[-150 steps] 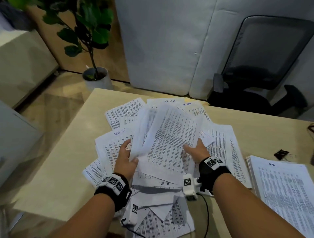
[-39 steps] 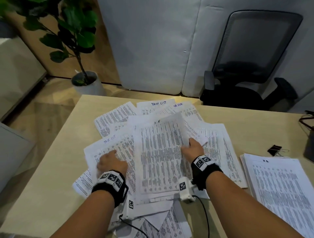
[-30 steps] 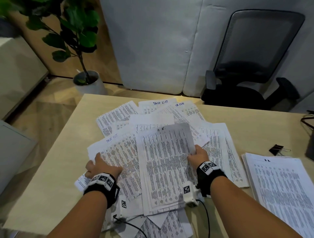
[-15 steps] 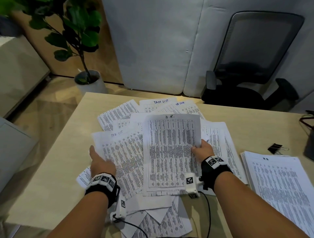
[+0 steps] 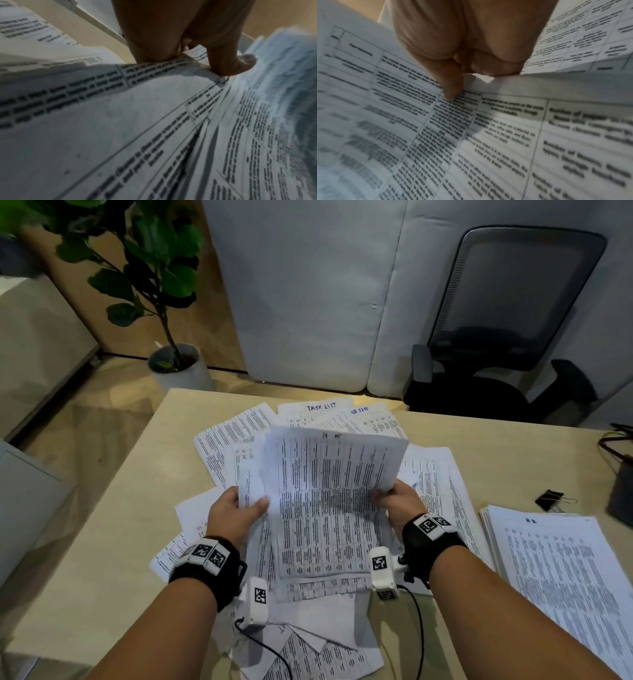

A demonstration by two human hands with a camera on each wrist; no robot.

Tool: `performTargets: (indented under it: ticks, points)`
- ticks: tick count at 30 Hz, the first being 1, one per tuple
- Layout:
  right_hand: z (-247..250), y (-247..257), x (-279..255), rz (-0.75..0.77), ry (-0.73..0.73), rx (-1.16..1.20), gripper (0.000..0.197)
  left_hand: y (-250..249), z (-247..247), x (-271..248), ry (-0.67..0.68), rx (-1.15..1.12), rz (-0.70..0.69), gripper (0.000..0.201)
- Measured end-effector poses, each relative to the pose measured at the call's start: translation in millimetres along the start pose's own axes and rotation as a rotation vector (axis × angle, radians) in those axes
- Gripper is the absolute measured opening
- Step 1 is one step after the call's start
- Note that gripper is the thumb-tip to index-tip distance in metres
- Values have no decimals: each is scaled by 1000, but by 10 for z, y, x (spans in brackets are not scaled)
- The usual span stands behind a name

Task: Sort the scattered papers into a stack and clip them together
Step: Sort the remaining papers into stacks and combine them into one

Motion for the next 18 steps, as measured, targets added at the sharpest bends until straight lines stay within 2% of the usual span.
performTargets:
  ticks: [2, 5, 6, 8, 10, 12, 15, 18]
  points:
    - [39, -30, 40, -8, -28, -28, 20, 1, -102, 13, 25, 75, -13, 20]
    - [168, -117, 54, -47, -92, -151, 21, 87, -145, 86, 15, 341, 6, 60]
    - [248, -191, 54, -83, -127, -216, 21, 138, -162, 110, 33, 435, 24, 67]
    - [394, -350, 13, -159, -187, -333, 12, 263, -254, 79, 135, 581, 99, 71]
    - [490, -467, -1, -171, -221, -433, 11, 400, -386, 4, 281, 687, 139, 78]
    - [524, -525, -13, -164, -218, -422, 11, 404, -446, -37, 304, 713, 86, 69]
    - [511, -542, -17, -142, -187, -210, 3, 232, -409, -50, 202, 568, -16, 43]
    - [430, -440, 3, -87, -132, -53, 8, 130, -416, -26, 191, 444, -52, 43]
Point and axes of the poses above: each hand's wrist, its own x-axis towards the middle knuckle, its own z-axis out of the back of the hand, y = z × x, the point moved 10 cm from there along x, towards the middle knuckle, and after that the axes turned 3 degrees about -x, right-handed, at the moved point
